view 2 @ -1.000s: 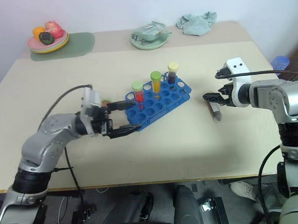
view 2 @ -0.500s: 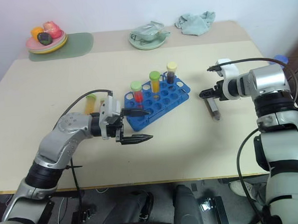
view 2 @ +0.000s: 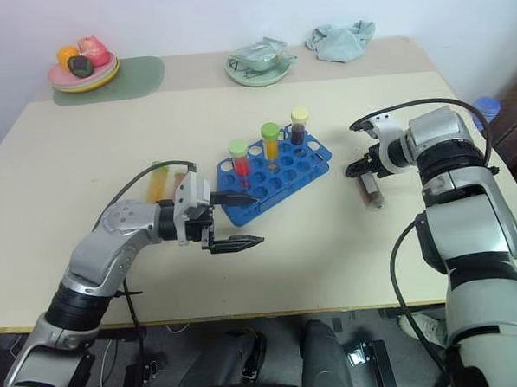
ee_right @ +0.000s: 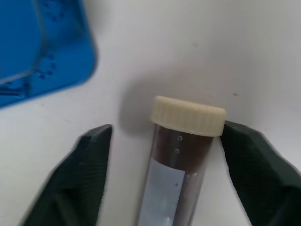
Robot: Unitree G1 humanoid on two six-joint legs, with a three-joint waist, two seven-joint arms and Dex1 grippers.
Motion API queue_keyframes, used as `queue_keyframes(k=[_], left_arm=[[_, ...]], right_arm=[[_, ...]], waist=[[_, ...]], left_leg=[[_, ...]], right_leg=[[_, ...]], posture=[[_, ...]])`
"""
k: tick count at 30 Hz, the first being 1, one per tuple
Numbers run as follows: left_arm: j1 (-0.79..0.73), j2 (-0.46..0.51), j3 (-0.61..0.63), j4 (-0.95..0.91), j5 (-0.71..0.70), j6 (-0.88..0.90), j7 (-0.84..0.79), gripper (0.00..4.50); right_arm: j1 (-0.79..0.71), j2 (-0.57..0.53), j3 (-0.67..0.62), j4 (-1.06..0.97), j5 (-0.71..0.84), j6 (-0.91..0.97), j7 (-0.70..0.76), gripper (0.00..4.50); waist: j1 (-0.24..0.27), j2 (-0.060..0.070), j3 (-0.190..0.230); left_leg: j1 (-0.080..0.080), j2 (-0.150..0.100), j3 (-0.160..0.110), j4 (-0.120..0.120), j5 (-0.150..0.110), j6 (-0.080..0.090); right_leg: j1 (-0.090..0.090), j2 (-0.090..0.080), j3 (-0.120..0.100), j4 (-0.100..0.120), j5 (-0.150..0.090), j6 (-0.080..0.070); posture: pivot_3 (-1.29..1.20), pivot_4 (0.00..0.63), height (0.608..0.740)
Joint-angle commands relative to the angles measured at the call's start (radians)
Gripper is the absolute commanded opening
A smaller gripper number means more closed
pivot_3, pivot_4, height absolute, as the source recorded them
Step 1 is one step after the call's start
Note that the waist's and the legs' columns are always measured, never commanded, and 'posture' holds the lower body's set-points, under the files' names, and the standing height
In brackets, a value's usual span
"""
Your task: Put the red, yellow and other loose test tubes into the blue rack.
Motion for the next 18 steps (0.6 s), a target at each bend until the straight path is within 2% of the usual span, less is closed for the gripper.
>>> queue_keyframes(k=[1, 2, 3, 7, 11, 13, 15, 18], left_arm=[[0.0, 0.002, 0.006, -0.027, 0.006, -0.019, 0.003, 4.16], [-0.002, 0.004, 0.006, -0.028, 0.006, -0.016, 0.004, 4.16], [-0.003, 0.004, 0.006, -0.03, 0.005, -0.014, 0.005, 4.16], [-0.005, 0.006, 0.007, -0.044, 0.0, 0.0, 0.01, 4.16], [-0.008, 0.012, 0.013, -0.045, -0.003, 0.002, 0.01, 4.16], [-0.005, 0.018, 0.02, -0.046, -0.004, 0.003, 0.015, 4.16], [0.0, 0.023, 0.03, -0.049, -0.008, 0.006, 0.02, 4.16], [0.015, 0.031, 0.05, -0.051, -0.02, 0.013, 0.031, 4.16]], right_arm=[[0.001, 0.01, 0.012, 0.024, -0.04, 0.002, 0.038, 1.48], [0.002, 0.011, 0.008, 0.023, -0.047, 0.002, 0.043, 0.96], [0.002, 0.011, 0.004, 0.023, -0.054, 0.0, 0.046, 0.82], [0.008, -0.004, -0.009, -0.035, -0.063, 0.013, 0.066, 0.82], [0.051, -0.06, -0.038, -0.287, -0.018, 0.085, 0.124, 0.82], [0.083, -0.086, -0.104, -0.467, 0.053, 0.182, 0.143, 0.82], [0.147, -0.095, -0.227, -0.692, 0.143, 0.254, 0.133, 0.82], [0.261, -0.028, -0.449, -0.983, 0.284, 0.304, 0.088, 0.82]], waist=[[-0.001, 0.0, 0.0], [-0.002, 0.0, 0.0], [-0.002, 0.0, 0.0], [-0.001, 0.0, 0.0], [-0.001, 0.002, 0.001], [0.0, 0.004, 0.002], [0.001, 0.005, 0.003], [0.001, 0.004, 0.002]], left_leg=[[0.0, 0.0, 0.0, 0.0, 0.0, 0.0], [0.0, 0.0, 0.0, 0.0, 0.0, 0.0], [0.0, 0.001, 0.0, 0.0, 0.0, -0.001], [0.0, 0.001, 0.0, 0.0, 0.0, -0.001], [-0.001, 0.001, 0.0, 0.0, -0.001, -0.001], [-0.002, 0.001, 0.0, 0.0, -0.001, -0.001], [-0.003, 0.001, 0.0, 0.0, -0.001, -0.001], [-0.008, 0.002, 0.0, 0.0, 0.0, -0.002]], right_leg=[[0.0, 0.0, 0.0, 0.0, 0.0, 0.0], [0.0, 0.001, 0.0, 0.0, 0.0, 0.0], [0.0, 0.001, 0.0, 0.0, 0.0, 0.0], [0.0, 0.001, 0.0, 0.0, 0.0, 0.0], [-0.001, 0.001, 0.0, 0.0, 0.0, 0.0], [-0.003, 0.001, 0.001, 0.001, 0.0, 0.0], [-0.004, 0.001, 0.001, 0.001, 0.0, 0.0], [-0.01, 0.001, 0.001, 0.004, 0.0, 0.0]], posture=[[0.0, 0.15, 0.74], [0.0, 0.15, 0.74], [0.0, 0.15, 0.74], [0.0, 0.15, 0.74], [0.0, 0.15, 0.74], [0.0, 0.15, 0.74], [0.0, 0.15, 0.74], [0.0, 0.15, 0.74]])
